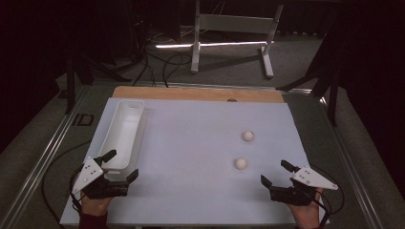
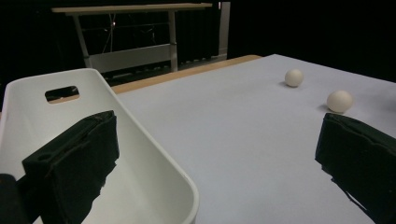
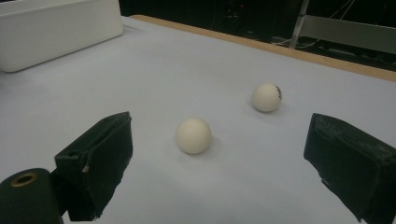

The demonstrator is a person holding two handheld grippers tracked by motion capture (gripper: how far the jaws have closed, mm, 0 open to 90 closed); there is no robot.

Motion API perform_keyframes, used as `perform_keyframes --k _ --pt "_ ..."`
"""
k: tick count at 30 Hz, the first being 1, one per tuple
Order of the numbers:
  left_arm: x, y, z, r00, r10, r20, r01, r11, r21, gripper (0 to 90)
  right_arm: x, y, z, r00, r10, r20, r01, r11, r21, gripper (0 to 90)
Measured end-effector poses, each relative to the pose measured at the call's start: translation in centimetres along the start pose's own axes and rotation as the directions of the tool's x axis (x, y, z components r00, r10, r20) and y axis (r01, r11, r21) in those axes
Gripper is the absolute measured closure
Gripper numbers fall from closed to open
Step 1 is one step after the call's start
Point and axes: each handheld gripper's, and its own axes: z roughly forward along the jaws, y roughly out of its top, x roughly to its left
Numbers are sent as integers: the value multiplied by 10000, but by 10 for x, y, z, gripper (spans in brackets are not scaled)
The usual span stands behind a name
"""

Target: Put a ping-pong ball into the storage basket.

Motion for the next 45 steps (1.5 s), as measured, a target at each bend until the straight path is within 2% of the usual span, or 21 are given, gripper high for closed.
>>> perform_keyframes --k 3,13,22,27,39,45 --pt "-1 0 1 10000 50 12 -50 10000 50 3 -1 1 0 10000 -10 -69 11 10000 26 78" --pt "-1 -1 2 10000 55 -3 -55 9999 117 3 -1 7 4 9996 -173 -208 189 9970 756 78" --pt "-2 -1 2 10000 39 -18 -39 10000 87 3 1 19 8 9993 -318 -220 337 9954 902 78" --pt "-2 -2 2 10000 65 -8 -64 9999 129 3 -1 28 13 9987 -385 -340 425 9908 1281 76" --pt "-1 -2 1 10000 17 -69 -17 10000 47 3 -2 38 28 9973 -468 -562 560 9827 1766 75" --pt "-1 -2 1 10000 5 -85 -5 10000 37 3 -3 42 34 9968 -364 -718 501 9785 2003 75"
